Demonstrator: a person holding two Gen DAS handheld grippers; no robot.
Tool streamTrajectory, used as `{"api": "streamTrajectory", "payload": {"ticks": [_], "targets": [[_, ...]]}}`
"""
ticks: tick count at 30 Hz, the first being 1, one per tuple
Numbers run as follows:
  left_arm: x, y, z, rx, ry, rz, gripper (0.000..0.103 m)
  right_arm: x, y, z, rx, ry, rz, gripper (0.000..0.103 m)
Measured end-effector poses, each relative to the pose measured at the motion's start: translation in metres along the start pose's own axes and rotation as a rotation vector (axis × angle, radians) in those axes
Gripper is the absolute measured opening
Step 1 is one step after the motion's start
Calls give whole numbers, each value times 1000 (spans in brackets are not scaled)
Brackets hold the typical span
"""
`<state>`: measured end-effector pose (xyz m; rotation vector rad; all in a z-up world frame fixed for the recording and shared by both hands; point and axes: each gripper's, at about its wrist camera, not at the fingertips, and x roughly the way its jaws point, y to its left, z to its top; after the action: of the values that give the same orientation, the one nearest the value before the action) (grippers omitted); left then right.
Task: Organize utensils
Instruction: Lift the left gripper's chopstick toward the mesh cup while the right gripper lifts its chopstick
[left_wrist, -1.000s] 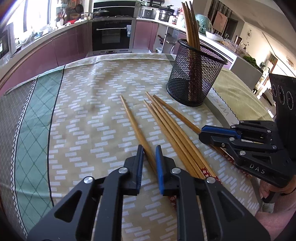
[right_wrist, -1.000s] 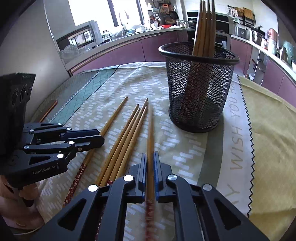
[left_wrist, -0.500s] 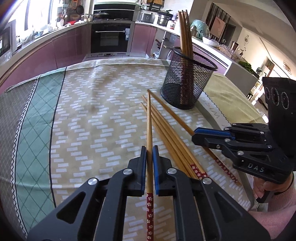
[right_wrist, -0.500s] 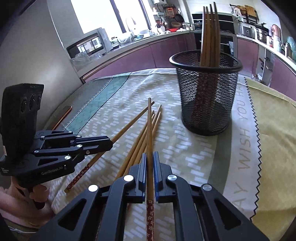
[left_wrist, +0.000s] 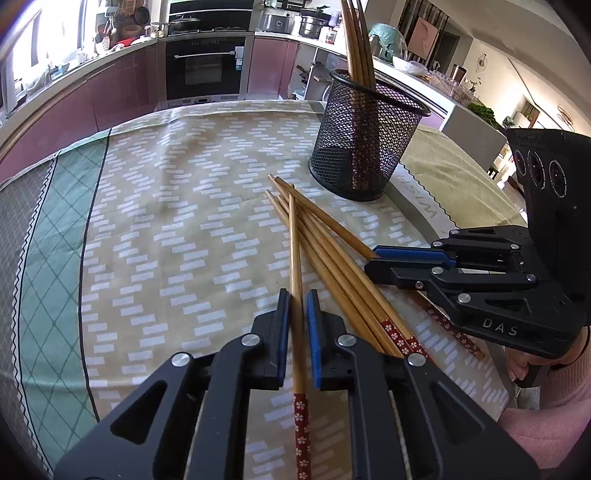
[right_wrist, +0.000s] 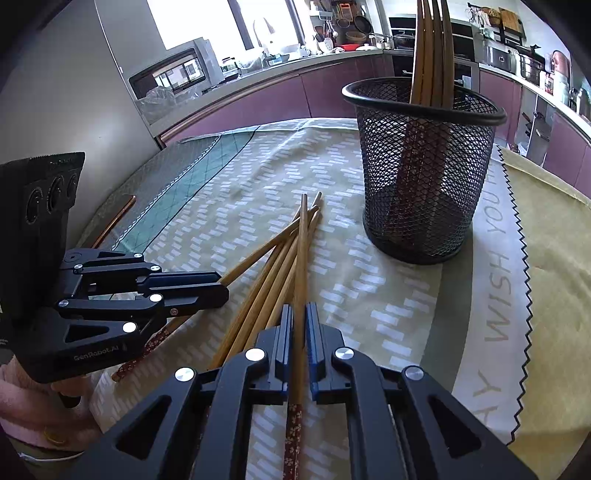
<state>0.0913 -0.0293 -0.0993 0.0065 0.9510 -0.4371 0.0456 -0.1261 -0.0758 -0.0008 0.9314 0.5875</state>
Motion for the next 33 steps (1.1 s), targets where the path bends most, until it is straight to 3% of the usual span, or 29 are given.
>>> {"api": "streamTrajectory", "payload": {"ticks": [6, 8, 12, 33], "targets": [[7, -4, 9, 13, 2, 11, 14, 3, 1, 4, 3, -6, 2, 6], [8, -5, 10, 12, 2, 22, 8, 0, 0, 3, 9, -18, 8, 6], [1, -5, 10, 1, -14, 16, 7, -15, -3, 4, 12, -62, 21, 6], [-89, -1, 48, -19, -235, -183, 7, -98, -25, 26, 44, -307, 30, 6]]}}
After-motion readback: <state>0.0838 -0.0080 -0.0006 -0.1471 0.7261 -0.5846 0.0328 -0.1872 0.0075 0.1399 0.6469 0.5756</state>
